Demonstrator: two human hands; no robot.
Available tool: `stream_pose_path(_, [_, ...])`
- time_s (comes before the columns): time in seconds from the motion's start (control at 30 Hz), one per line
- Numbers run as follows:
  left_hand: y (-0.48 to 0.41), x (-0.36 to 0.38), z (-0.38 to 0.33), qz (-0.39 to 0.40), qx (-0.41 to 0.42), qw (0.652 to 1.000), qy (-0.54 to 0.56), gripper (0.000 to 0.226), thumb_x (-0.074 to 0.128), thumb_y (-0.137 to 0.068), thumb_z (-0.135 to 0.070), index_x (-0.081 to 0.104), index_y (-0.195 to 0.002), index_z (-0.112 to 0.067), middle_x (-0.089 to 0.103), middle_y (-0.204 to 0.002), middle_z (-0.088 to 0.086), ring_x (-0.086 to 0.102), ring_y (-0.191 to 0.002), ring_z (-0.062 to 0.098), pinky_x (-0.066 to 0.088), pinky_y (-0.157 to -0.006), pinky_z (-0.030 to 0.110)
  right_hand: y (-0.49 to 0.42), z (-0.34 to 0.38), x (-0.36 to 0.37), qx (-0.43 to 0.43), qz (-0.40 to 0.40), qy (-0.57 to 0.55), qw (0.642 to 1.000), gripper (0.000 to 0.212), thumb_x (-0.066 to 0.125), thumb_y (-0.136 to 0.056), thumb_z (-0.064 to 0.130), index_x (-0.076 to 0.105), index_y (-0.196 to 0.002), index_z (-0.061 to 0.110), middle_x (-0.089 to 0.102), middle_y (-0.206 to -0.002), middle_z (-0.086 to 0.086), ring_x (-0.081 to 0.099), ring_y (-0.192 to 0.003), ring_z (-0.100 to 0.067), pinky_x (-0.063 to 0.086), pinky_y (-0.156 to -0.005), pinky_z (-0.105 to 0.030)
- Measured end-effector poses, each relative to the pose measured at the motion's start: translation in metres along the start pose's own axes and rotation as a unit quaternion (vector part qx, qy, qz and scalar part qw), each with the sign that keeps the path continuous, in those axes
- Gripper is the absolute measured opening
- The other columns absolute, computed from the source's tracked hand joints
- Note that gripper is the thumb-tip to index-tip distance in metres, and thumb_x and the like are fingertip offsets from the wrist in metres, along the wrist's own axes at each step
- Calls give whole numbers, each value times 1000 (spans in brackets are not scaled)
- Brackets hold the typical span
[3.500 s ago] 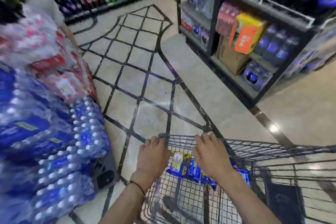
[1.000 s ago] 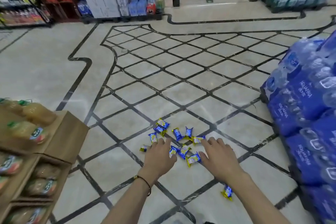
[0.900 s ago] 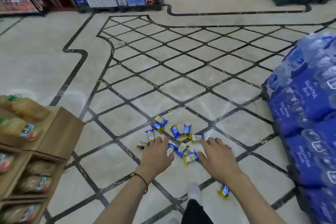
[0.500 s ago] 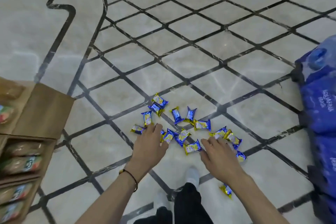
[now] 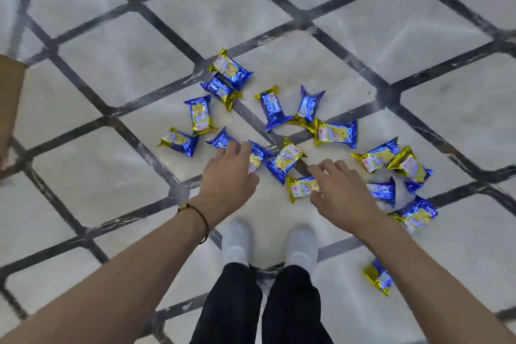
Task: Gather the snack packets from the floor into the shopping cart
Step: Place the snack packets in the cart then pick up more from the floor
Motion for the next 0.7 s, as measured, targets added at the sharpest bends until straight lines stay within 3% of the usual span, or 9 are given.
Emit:
stream_pose_path(0.1, [-35,61,20,13,-20,1000,-5,59,59,-88,-31,37,-141,-17,48,-130,9,50,-114,34,45,-80,42,-26,-8,67,9,29,5,1000,61,64,-74,23,50,-133,20,55,-123,-7,50,-111,-35,40,-76,-40])
stream_pose_path(0.23, [-72,135,41,32,-28,998,-43,70,61,-85,-28,29,-146,-17,43,-136,13,45,-115,38,44,-87,46,-49,-25,138,22,38,20,999,76,69,-72,25,41,-142,22,45,-139,-7,43,-125,-32,42,-91,-43])
stream_pose_path(0.4, [-113,195,49,9,-10,998,-62,78,63,-81,-26,24,-149,-24,36,-141,15,40,-122,39,37,-98,49,-76,-43,197,-1,18,55,998,91,79,-51,15,43,-134,18,52,-128,-12,47,-120,-36,42,-96,-48])
stream_pose_path(0.57, [-143,234,51,-12,16,995,-100,79,63,-81,-22,22,-149,-24,30,-146,20,41,-123,43,40,-97,53,-105,-48,233,-17,27,139,990,86,76,-55,14,44,-135,19,48,-129,-11,39,-128,-34,26,-111,-53])
stream_pose_path(0.7, [-153,252,59,-35,10,992,-119,84,70,-79,-16,23,-148,-23,23,-150,23,44,-117,42,46,-89,50,-119,-44,252,-10,72,178,981,80,76,-58,19,40,-130,18,51,-124,-10,45,-122,-35,20,-113,-56])
Point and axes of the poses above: each hand's wrist, its own y-axis away from the middle knuckle, its own x-axis out of the palm, z = x × y, the point moved 2 cm from there along -y, towards the middle knuckle
